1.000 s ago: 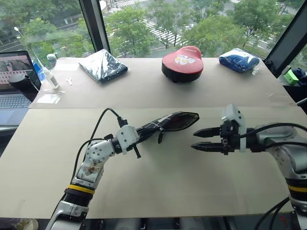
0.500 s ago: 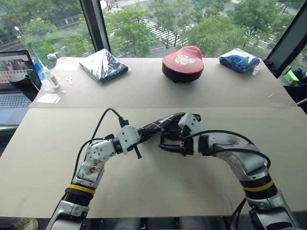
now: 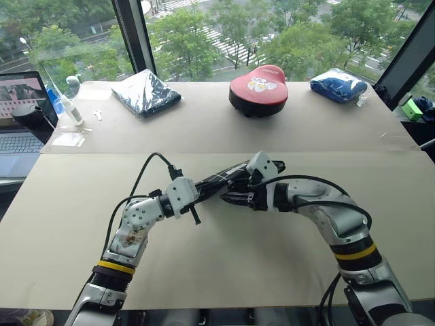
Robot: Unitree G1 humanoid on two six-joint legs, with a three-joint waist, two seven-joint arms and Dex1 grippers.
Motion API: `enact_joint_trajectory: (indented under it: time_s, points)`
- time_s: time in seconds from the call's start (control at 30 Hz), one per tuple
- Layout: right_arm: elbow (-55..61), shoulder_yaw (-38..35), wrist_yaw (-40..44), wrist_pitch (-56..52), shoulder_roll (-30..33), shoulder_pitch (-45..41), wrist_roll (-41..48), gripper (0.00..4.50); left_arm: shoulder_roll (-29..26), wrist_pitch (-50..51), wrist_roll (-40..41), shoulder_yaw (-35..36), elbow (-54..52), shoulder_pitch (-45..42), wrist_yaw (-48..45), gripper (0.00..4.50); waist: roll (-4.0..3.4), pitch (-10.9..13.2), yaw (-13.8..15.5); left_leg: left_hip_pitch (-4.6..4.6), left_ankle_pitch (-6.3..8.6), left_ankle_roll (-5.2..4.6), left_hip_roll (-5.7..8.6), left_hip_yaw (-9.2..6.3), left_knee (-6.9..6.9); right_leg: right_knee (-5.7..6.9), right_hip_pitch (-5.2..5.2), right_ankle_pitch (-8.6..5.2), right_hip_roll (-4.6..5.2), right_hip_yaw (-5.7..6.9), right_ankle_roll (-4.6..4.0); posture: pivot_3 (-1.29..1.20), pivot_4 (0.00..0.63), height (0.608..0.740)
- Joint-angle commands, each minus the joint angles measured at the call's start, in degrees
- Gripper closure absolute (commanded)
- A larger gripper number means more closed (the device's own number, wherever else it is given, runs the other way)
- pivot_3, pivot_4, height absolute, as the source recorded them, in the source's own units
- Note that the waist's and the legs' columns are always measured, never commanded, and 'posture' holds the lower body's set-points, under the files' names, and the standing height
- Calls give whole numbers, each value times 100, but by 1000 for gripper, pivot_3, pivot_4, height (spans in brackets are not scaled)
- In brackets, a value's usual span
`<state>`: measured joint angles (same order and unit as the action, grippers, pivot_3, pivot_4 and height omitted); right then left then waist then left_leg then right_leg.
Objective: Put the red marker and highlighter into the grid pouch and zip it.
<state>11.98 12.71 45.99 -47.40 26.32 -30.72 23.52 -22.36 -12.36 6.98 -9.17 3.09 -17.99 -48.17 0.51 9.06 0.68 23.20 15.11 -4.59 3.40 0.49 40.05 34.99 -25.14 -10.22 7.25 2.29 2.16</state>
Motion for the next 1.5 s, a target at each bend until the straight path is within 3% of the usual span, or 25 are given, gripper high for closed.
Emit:
enact_joint_trajectory:
  time_s: [0.03, 0.07, 0.33, 0.5, 0.87, 1.03, 1.2, 1.33, 1.5]
  points:
    - [292, -259, 83, 167, 50, -41, 167, 4222, 8, -113, 70, 38, -135, -77, 20, 4500, 0, 0, 0, 0, 0, 0, 0, 0, 0, 0, 0, 0, 0, 0, 0, 0, 150, 740]
    - [299, -278, 88, 162, 57, -39, 183, 4484, 11, -114, 70, 34, -137, -78, 20, 4500, 0, 0, -1, 0, 0, -1, 0, 0, 0, 0, 0, 0, 0, 0, 0, 0, 150, 740]
    - [448, -360, 251, 93, 288, 92, 223, 4484, 33, -108, 58, 7, -171, -59, 28, 4500, 0, 0, 2, 0, 1, -1, 0, 0, 0, -1, 1, 0, 0, 0, 0, 0, 150, 740]
    - [836, -638, 863, 83, 1165, 340, 480, 4484, 18, -94, 59, 7, -184, -59, 46, 4500, 0, 0, 22, 3, 3, -5, 0, -2, 2, -4, 2, 0, 1, 1, 0, 0, 150, 740]
    - [-161, -1513, 1406, 900, 2832, 680, 34, 4484, 76, -110, 37, -28, -156, -44, 98, 4500, 3, 2, 44, 1, 12, -20, -2, 3, 3, -8, 8, 0, 4, -1, 1, 0, 150, 740]
    - [-459, -1714, 1534, 1080, 3083, 756, 12, 4484, 97, -108, 34, -39, -170, -16, 127, 4500, 3, 2, 18, -1, 12, -21, -9, 6, 2, -9, 8, 0, 4, -4, 0, 0, 150, 740]
    - [-519, -1651, 1437, 1247, 2922, 701, -30, 4484, 126, -121, 32, -48, -132, -30, 118, 4500, 4, 2, 20, 0, 13, -22, -10, 6, 3, -10, 8, 0, 4, -5, 0, 0, 150, 740]
    - [-815, -1724, 1181, 1098, 2519, 404, 135, 3276, 153, -131, 37, -55, -102, -58, 115, 4500, 4, 3, 19, 0, 13, -22, -9, 6, 6, -9, 9, 0, 6, -7, 0, 0, 150, 740]
    - [-549, -1913, 1500, 563, 2703, 808, 546, 1657, 189, -220, 119, -100, -61, -70, 1, 4500, 4, 3, 79, 2, 13, -22, -9, 5, 4, -10, 7, 0, 6, -4, 0, 0, 150, 740]
